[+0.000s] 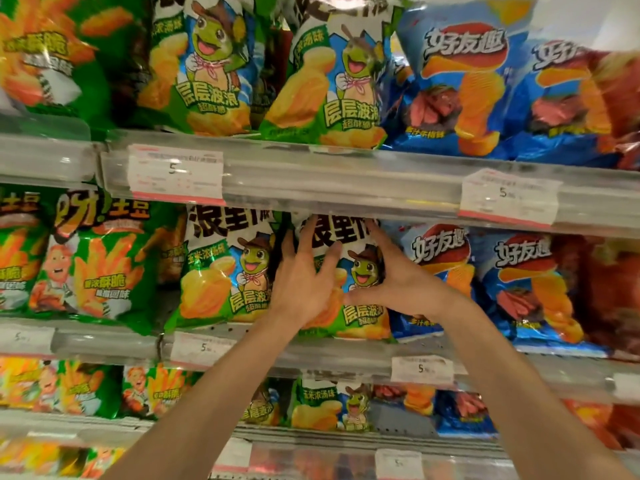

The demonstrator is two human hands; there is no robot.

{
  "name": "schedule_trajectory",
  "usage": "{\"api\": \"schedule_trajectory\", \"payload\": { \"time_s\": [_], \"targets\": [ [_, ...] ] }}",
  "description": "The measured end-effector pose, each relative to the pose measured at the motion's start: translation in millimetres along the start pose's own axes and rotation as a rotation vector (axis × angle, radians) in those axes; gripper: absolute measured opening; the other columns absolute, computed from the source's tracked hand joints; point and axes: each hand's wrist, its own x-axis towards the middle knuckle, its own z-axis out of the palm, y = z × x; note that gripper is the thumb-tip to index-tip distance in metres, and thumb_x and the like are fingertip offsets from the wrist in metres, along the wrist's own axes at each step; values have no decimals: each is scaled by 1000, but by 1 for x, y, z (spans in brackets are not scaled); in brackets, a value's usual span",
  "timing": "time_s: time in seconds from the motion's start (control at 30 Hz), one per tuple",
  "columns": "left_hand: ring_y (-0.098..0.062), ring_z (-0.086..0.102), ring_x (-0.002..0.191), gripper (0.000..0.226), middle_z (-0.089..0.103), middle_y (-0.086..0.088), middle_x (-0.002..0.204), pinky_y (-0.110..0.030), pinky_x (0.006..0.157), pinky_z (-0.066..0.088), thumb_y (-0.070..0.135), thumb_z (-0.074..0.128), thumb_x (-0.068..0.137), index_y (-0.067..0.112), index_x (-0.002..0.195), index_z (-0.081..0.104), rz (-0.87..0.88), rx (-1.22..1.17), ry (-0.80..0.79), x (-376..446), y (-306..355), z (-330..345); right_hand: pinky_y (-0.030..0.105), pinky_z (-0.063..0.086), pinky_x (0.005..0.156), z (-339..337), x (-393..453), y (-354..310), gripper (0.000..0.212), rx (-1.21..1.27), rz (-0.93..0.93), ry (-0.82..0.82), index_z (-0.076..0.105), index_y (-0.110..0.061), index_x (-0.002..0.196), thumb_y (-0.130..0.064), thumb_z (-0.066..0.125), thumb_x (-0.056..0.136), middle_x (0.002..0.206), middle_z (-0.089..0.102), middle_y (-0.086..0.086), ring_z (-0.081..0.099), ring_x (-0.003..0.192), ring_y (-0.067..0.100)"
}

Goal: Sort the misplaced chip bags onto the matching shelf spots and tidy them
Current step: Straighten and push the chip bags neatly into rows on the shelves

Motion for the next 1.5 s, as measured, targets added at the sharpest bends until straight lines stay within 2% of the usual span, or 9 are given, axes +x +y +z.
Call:
{"api": "schedule_trajectory", "payload": {
  "time_s": [0.17, 0.27, 0.4, 0.53, 0.73, 0.9, 1.0, 1.17, 1.5],
  "targets": [
    [-26, 16, 154, 69, 8, -4, 168, -40, 121, 21, 55, 46, 99, 36, 158, 15, 111, -23, 55, 0, -1, -1, 18, 34, 113, 1, -1, 6, 122, -52, -39, 35, 5, -53, 144, -29, 94, 65, 148, 30, -18, 32, 140, 4],
    [-25, 11, 155, 71, 8, -4, 168, -45, 124, 20, 59, 43, 98, 35, 159, 15, 159, -4, 74, 2, -3, -2, 8, 30, 109, 3, -2, 7, 130, -78, -58, 75, 5, -40, 156, -32, 95, 63, 152, 19, -20, 22, 145, 3],
    [-24, 7, 155, 75, 4, -3, 169, -39, 125, 11, 60, 43, 97, 32, 160, 12, 192, 33, 73, 5, -8, -1, 42, 39, 118, 11, 2, 14, 143, -25, -93, 101, -2, -43, 159, -51, 93, 51, 165, 12, -14, 23, 152, 11],
    [-22, 2, 156, 76, -2, -2, 169, -32, 120, 8, 58, 42, 98, 32, 160, 6, 180, 51, 67, 6, -11, 0, 46, 39, 117, 13, 6, 18, 143, -16, -102, 84, -6, -50, 156, -55, 93, 52, 167, 8, -15, 23, 153, 12],
    [-32, 22, 150, 63, 6, -7, 169, -46, 122, 24, 52, 29, 103, 31, 160, 11, 308, 118, 57, -7, -9, -14, 36, 29, 123, 17, -6, 14, 127, -92, -61, 140, -1, -43, 159, -45, 89, 69, 166, 6, -9, 15, 153, 11],
    [-34, 37, 139, 47, 41, -18, 151, -44, 116, 32, 27, 43, 103, 12, 148, 44, 538, 448, 298, -22, -33, -59, 48, 27, 123, 43, -22, 1, 81, -408, -121, 447, 20, -28, 159, -63, 51, 94, 167, 12, 5, 15, 154, 26],
    [-39, 41, 137, 43, 48, -20, 145, -53, 106, 38, 26, 49, 99, 10, 138, 56, 525, 639, 409, -16, -55, -83, 54, 23, 123, 62, -12, -9, 72, -611, -197, 539, 31, -20, 157, -63, 38, 99, 165, 23, 12, 19, 153, 33],
    [-37, 22, 151, 57, 33, -17, 160, -57, 120, 21, 49, 35, 102, 20, 151, 43, 396, 805, 330, -4, -84, -99, 62, 14, 122, 88, 6, -19, 77, -777, -128, 501, 19, -25, 161, -70, 23, 99, 169, 14, 11, 5, 157, 30],
    [-25, -11, 155, 71, 2, -8, 169, -51, 125, -1, 64, 19, 100, 28, 160, 15, 402, 742, 174, 4, -100, -105, 67, 13, 119, 111, 7, -26, 85, -814, 36, 549, 15, -24, 162, -77, 17, 95, 170, 9, 11, 2, 157, 32]
  ]
}}
